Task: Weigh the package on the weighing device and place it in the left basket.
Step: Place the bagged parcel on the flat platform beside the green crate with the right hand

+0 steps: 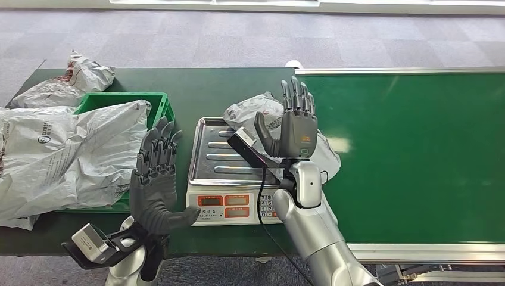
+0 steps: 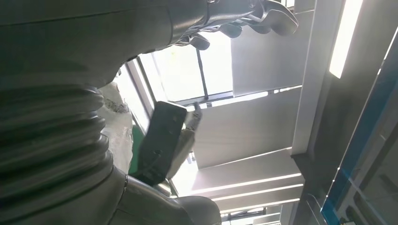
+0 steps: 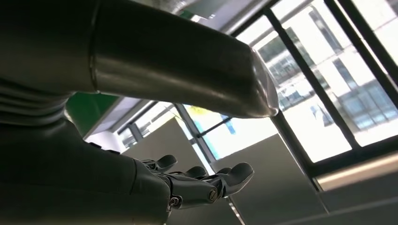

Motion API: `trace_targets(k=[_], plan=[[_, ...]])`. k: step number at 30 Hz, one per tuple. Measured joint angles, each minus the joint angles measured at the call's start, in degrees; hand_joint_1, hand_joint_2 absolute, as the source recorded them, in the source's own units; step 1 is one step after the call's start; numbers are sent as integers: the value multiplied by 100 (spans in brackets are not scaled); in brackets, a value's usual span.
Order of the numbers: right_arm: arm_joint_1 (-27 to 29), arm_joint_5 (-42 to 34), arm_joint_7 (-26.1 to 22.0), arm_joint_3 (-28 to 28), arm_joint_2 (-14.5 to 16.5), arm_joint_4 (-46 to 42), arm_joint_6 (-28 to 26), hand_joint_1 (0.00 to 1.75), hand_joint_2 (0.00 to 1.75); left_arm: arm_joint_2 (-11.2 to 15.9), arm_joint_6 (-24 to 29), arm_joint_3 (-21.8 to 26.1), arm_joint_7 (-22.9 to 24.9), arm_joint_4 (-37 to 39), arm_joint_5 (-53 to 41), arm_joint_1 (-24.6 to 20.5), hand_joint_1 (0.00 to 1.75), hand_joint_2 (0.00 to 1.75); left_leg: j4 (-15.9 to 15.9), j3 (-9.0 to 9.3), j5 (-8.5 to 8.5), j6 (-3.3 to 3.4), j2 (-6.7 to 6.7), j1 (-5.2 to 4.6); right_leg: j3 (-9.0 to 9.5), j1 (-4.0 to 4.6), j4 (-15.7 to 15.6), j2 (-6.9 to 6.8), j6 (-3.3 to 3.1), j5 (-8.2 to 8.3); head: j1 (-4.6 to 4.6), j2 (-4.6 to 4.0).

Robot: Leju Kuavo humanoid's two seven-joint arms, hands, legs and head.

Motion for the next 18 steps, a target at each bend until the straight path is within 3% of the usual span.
trace_targets(k=[1, 4, 7, 12, 18], plan=[[127, -263, -401, -10, 1, -282, -145, 0, 175, 1, 29, 0, 13, -5, -18, 16, 0, 175, 0, -1, 0, 0, -3, 0, -1, 0, 0, -1, 0, 0, 0, 0], [633, -1413, -1811, -94, 12, -1647, -331, 0, 175, 5, 198, 0, 70, -2, -99, 55, 0, 175, 1, -5, -5, 0, -15, 0, -2, 0, -1, -8, 1, -5, 1, 0], [1074, -2401, -2668, -185, 17, -3071, -353, 0, 175, 9, 414, 0, 121, 24, -233, 81, 0, 175, 1, -7, -14, 2, -19, -3, -2, -4, -2, -12, 5, -13, 1, 0], [1426, -3175, -3361, -276, -22, -4894, -352, 0, 175, 11, 837, 0, 251, 128, -544, 104, 0, 175, 1, -4, -19, 5, -12, -8, -4, -9, -4, -9, 8, -16, 1, 0], [1564, -3327, -3446, -235, -61, -6003, -337, 0, 175, 43, 1766, 0, 637, 598, -1590, -120, 0, 175, 1, 1, -18, 5, -10, -8, 0, -8, -3, -10, 8, -15, 1, 0]])
